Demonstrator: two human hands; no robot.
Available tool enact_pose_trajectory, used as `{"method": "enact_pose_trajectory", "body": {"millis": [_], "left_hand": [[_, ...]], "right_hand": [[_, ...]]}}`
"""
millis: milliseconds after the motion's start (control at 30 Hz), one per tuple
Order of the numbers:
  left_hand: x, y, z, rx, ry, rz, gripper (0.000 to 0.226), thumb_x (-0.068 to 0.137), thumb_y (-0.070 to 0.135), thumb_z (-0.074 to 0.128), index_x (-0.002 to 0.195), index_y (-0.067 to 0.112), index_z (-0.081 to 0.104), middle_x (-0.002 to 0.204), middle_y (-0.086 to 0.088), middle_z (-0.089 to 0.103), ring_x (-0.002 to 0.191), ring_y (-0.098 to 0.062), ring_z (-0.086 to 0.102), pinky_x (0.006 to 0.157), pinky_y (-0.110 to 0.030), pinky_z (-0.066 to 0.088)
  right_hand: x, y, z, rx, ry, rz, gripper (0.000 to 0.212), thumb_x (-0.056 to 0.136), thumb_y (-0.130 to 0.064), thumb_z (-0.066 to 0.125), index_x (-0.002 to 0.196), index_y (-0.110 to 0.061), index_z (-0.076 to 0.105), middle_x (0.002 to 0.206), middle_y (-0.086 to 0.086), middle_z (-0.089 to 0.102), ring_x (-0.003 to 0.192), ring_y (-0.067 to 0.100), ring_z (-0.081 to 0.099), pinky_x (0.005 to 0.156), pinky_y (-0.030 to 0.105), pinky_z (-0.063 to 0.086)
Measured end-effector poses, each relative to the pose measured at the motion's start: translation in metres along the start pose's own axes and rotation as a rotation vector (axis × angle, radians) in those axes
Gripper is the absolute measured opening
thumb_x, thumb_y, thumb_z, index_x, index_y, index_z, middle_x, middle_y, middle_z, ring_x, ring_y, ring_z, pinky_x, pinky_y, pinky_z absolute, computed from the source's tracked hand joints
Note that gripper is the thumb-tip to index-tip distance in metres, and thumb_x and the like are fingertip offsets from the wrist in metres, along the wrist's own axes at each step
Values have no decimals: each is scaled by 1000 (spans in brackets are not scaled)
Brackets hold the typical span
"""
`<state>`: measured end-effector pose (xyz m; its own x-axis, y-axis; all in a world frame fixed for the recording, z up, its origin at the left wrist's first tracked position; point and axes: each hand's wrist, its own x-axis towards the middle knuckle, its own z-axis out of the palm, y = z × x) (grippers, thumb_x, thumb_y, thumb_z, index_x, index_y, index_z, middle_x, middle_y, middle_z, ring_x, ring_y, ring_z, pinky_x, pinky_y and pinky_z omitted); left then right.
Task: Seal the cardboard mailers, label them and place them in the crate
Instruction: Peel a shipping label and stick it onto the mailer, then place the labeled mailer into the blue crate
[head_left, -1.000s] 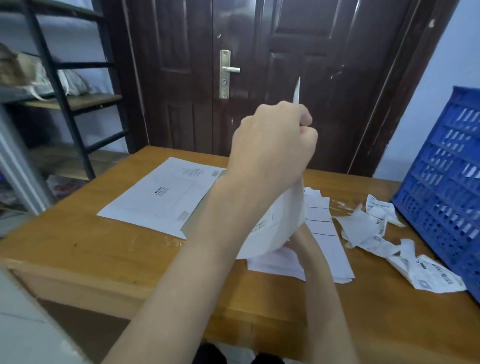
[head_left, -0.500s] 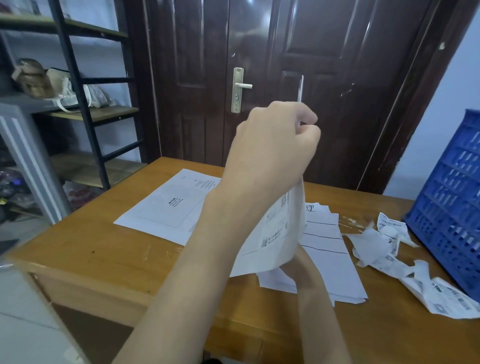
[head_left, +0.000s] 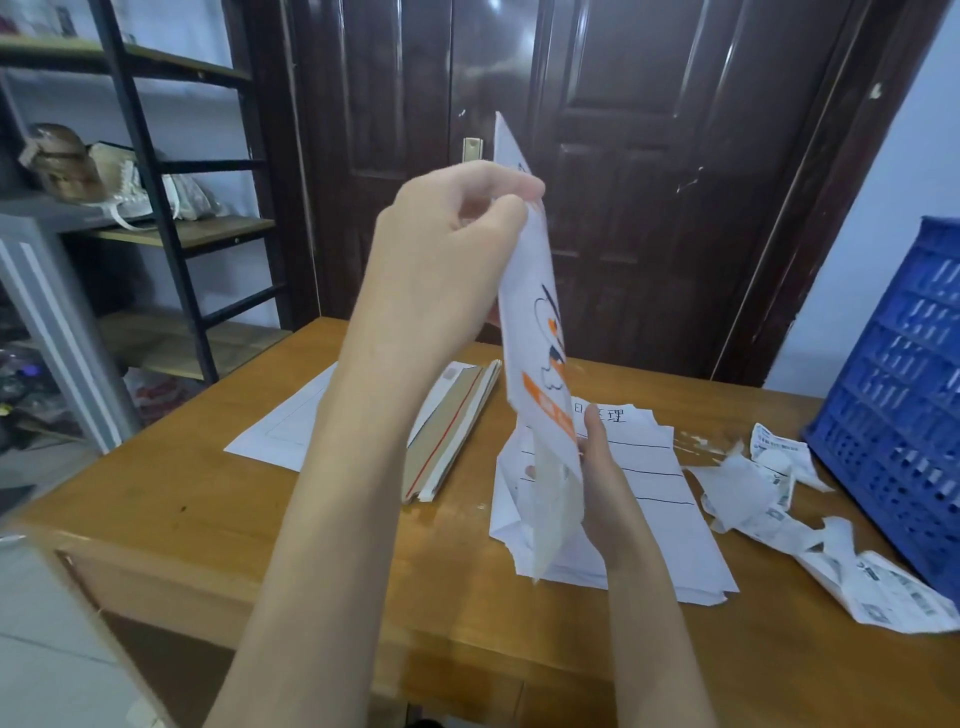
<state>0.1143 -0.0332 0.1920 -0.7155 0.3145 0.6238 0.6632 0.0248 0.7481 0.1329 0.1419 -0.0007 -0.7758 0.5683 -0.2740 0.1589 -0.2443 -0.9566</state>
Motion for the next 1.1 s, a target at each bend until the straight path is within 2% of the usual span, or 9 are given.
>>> {"method": "enact_pose_trajectory", "body": {"millis": [167,300,400,500,567,633,767,967,1100], "left_hand": [[-4,-10,-4,-99,1,-90,27,92,18,47,106,20,70,108,2,68,87,-13,66,63,-21,49],[-5,-23,-14,-137,10,-167,29,95,14,45,104,23,70,100,7,66,80,-8,62,59,-17,47],[-14,-51,-36,-227,-72,-297,31,95,11,45,105,25,70,97,4,67,73,-7,64,50,-14,48],[-31,-102,-47,-287,-135,-529,35,95,9,44,114,31,65,109,-9,67,73,-19,69,49,-26,53],[-41,-138,-42,-309,-110,-712,37,95,12,48,122,36,55,111,-12,66,79,-27,68,55,-35,56],[-51,-170,-30,-228,-47,-802,38,92,22,58,126,37,49,116,-10,65,93,-30,66,74,-42,56],[-59,-206,-7,-94,-46,-829,36,85,25,71,116,15,57,105,-8,70,90,-26,68,81,-40,53],[-51,-231,24,-18,-5,-855,25,84,29,70,103,22,56,94,4,71,72,-14,71,60,-31,56],[-26,-228,33,12,-30,-867,34,78,36,74,103,25,54,92,7,72,75,-17,73,72,-44,59]], "right_hand": [[5,7,-2,-38,20,27,87,69,-87,39,126,-23,57,120,1,65,110,27,62,102,50,44],[1,6,-9,-102,115,-47,42,93,-54,46,100,-16,64,97,6,70,91,24,67,82,37,52],[4,13,-23,-55,243,-93,58,74,-60,65,108,-13,63,99,5,71,87,26,69,77,36,55],[1,12,-41,-80,469,-142,56,78,-42,74,121,-15,50,111,-4,58,97,18,59,81,33,48],[-1,11,-50,-170,563,-173,52,77,-38,76,118,-19,50,116,-3,60,103,20,58,91,40,48],[-2,11,-52,-269,606,-199,45,75,-36,77,108,-22,51,115,1,63,97,19,59,90,41,48],[2,12,-56,-455,669,-252,59,74,-43,76,121,-20,49,122,2,59,108,23,57,83,37,46],[25,13,-70,-551,574,-188,54,81,-49,68,125,-29,45,116,0,62,106,23,57,76,32,40],[38,4,-72,-461,583,-112,52,77,-46,72,120,-29,48,108,-1,64,97,20,61,77,35,49]]}}
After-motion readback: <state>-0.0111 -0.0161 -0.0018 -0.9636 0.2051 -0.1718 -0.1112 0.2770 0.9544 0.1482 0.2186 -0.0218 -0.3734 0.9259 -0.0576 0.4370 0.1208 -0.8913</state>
